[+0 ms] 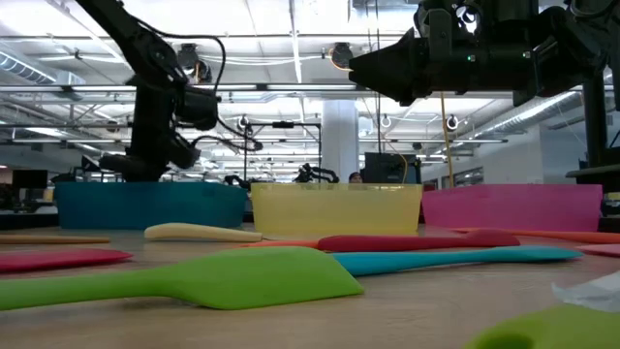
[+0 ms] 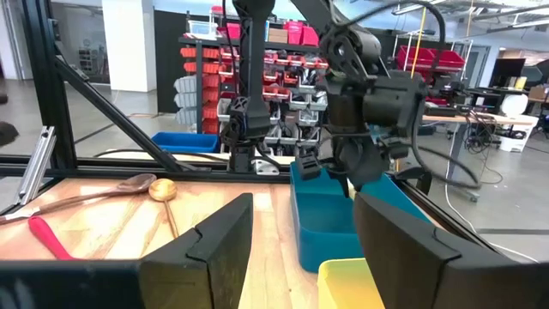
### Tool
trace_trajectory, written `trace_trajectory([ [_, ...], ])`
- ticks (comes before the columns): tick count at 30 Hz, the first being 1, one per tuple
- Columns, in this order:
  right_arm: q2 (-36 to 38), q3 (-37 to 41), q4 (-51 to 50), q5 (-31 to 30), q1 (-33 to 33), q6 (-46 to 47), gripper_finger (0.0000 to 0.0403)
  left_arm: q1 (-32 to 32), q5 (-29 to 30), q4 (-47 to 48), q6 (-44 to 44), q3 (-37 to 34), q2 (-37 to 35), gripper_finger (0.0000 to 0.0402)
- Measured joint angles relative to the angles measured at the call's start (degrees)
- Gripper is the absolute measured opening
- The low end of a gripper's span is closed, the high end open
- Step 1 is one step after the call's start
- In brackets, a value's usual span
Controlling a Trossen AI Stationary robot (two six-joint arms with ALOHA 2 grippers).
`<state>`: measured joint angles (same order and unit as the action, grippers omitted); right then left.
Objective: Pick & Place Kitchen Items
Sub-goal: Put the left yellow knife into the blue bin
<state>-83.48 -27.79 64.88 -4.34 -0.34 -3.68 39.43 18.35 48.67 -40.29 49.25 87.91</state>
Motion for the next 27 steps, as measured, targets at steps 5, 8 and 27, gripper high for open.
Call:
trace_trajectory([
  [5, 0.0, 0.0, 0.0, -0.02, 0.0, 0.0, 0.0196, 1.57, 2.22, -3.68, -0.86, -0.03, 5.25, 0.0067],
  [8, 0.0, 0.0, 0.0, -0.02, 0.0, 0.0, 0.0196, 2.15, 5.9, -5.75, -1.63, -0.02, 7.74, 0.0067],
  [27, 0.0, 0.0, -0.02, -0.02, 0.0, 0.0, 0.0196, 0.86, 9.88, -5.39, 3.17, 0.7, 8.77, 0.0164],
])
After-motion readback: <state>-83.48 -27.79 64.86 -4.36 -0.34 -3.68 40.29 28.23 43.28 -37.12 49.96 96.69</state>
